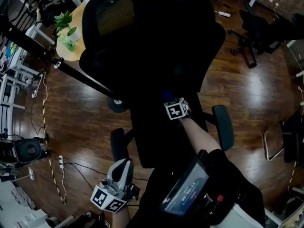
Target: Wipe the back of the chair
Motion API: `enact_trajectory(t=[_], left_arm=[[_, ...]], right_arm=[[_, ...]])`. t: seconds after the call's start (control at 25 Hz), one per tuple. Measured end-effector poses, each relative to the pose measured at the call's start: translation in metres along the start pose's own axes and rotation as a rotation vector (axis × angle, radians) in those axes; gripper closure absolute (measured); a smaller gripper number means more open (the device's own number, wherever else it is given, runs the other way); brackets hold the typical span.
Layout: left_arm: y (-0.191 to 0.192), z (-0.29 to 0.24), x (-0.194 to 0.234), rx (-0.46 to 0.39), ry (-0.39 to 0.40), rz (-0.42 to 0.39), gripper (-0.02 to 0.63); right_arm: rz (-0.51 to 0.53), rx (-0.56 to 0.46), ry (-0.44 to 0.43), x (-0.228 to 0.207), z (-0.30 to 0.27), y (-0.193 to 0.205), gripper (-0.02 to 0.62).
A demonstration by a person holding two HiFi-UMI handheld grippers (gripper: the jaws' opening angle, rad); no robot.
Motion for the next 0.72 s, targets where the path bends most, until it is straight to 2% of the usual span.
enact_trajectory(t=[0.16,0.36,0.48,0.6,0.72], left_arm=[[0.012,-0.033,-0.006,0.070,0.072,-0.008,0.603],[0.024,-0.066,-0.019,0.117,0.147,-0.020,0.602],[0.026,-0.073,-0.023,0.127,0.170,-0.016,0.602],[0.026,-0.073,-0.024,0.128,0.167,-0.011,0.603],[0.025,-0.062,-0.022,0.111,0.124,-0.018,0.603]], right_arm=[[-0.078,0.087,0.121,-0.058,0.020,0.037,0.560],[-0.246,0.044,0.326,-0.114,0.049,0.065,0.560],[-0.325,0.040,0.425,-0.128,0.072,0.076,0.560],[-0.382,0.119,0.455,-0.127,0.074,0.098,0.560],[-0.412,0.183,0.391,-0.115,0.057,0.111,0.560]])
Point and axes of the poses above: the fingertips, and each gripper's own axes: z backward along the fingers, x to its left, y out of its underside, the point moved 7 cm from there along z, backward along the fingers, and after that the axes turned 11 degrees about z, right-handed, at the moved point
